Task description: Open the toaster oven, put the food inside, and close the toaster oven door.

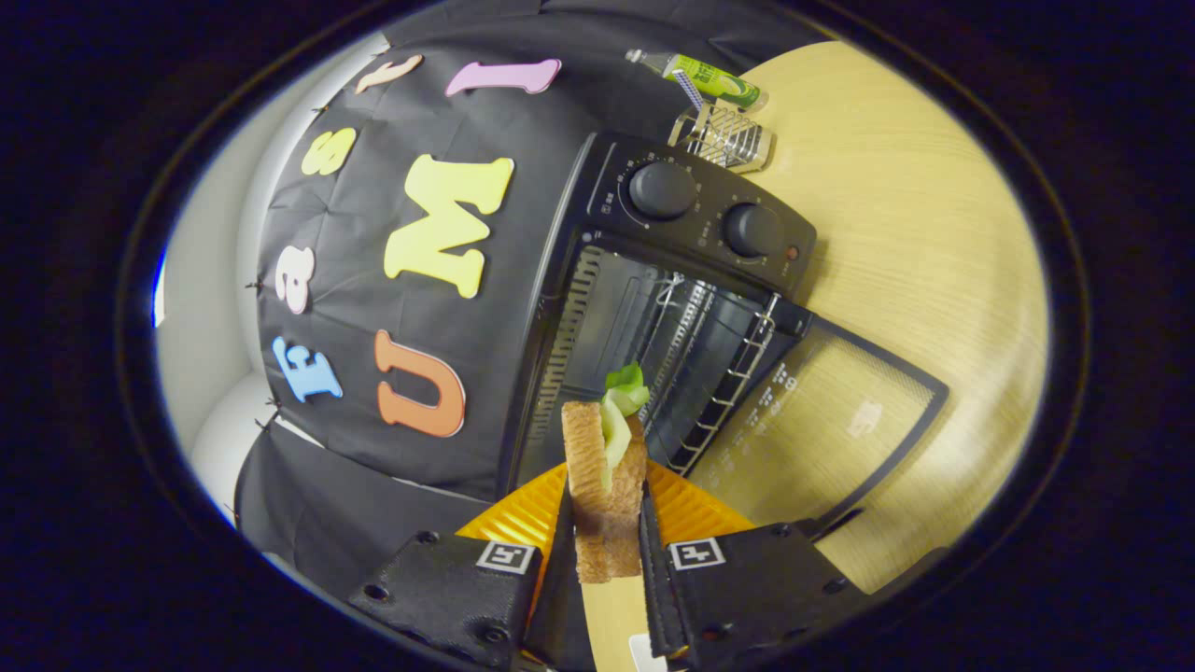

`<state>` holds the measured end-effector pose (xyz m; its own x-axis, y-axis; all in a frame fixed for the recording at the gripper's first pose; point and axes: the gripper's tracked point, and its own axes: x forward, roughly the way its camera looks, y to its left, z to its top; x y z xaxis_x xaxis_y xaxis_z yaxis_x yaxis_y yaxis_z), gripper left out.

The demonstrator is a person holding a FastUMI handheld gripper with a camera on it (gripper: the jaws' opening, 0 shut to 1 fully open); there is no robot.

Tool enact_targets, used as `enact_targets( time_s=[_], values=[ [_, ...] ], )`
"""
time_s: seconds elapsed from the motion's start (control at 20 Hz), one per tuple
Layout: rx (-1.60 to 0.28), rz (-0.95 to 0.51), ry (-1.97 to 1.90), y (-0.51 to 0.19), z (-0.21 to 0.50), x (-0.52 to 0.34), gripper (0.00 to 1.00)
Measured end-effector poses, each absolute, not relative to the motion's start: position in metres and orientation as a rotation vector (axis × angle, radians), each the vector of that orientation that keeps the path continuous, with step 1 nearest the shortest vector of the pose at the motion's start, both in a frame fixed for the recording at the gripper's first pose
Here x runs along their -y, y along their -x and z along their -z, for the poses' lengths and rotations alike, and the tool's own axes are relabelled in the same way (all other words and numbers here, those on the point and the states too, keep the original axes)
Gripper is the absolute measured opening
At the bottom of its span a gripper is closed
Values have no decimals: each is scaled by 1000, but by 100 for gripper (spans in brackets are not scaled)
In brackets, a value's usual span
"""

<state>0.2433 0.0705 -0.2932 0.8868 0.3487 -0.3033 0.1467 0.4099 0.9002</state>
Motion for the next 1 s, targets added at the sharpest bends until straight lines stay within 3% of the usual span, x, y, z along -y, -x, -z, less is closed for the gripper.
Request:
enact_targets(
  time_s=[0.35, 0.8, 1.0],
  values=[
    [-439, 22, -1255, -310, 314, -53, 39],
    [-441, -11, -1135, -343, 333, -85, 42],
    [-488, -67, -1029, -339, 336, -95, 48]
  ],
)
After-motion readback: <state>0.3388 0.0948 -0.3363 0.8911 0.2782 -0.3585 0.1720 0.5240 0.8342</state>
